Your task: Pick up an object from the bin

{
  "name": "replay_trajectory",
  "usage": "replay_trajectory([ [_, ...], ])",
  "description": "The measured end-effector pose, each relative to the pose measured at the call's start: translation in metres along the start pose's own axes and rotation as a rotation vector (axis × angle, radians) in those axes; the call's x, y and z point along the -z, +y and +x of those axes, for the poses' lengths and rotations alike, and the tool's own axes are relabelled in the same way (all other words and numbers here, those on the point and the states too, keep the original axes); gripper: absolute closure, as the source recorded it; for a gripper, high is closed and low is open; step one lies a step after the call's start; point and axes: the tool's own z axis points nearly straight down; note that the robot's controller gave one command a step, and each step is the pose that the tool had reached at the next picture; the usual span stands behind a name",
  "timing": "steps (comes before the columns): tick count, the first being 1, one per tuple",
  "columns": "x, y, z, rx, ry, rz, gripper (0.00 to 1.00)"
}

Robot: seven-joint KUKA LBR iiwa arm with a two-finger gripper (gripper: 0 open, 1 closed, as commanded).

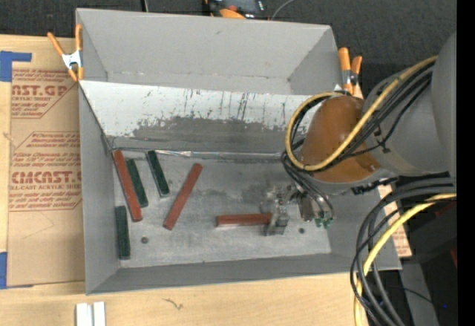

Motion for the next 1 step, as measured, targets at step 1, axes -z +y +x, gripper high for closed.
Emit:
replay_trajectory([
  [1,0.1356,-0.0004,-0.0381,0.202,-0.01,0.001,1.0],
])
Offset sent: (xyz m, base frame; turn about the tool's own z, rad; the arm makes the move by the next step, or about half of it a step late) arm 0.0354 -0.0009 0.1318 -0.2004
